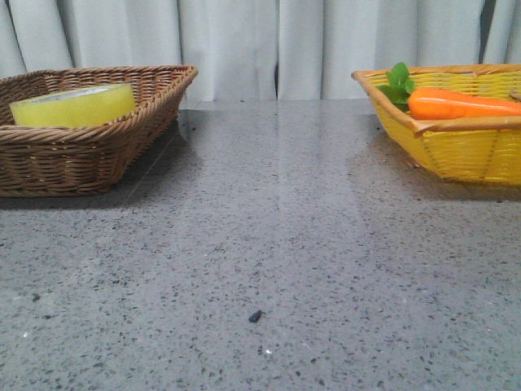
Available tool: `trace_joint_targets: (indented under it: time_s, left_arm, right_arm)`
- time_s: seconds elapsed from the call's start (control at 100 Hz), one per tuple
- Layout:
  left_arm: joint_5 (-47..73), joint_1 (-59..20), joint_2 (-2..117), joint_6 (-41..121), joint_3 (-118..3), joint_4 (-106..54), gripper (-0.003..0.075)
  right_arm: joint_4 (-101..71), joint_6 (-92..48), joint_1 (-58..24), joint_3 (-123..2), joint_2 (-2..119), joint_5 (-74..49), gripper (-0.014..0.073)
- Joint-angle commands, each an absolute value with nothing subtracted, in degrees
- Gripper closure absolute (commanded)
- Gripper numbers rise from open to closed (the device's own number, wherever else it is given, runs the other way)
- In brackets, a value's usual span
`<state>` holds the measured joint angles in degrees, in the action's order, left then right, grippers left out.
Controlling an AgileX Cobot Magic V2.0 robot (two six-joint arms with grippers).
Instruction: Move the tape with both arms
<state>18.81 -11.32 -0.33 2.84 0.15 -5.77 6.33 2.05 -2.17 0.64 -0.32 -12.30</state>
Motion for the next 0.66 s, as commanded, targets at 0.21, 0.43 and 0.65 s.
trace_joint_targets:
  time_s: [0.21,0.43,0.65]
  left_arm:
    - [15.90,-11.32,-1.83,2.24,0.67,-6.17,0.0741]
    - [15.90,-11.32,-1.83,2.24,0.67,-6.17,0.0741]
    - [15.90,-11.32,-1.83,2.24,0.67,-6.17,0.0741]
  right_arm:
    - [6.36,2.14,-1.84,1.86,-1.80,-17.91,0.0660]
    - [6.36,2.14,-1.84,1.86,-1.80,-17.78,0.0660]
    - [6.36,2.14,-1.84,1.86,-1.80,-17.78,0.0660]
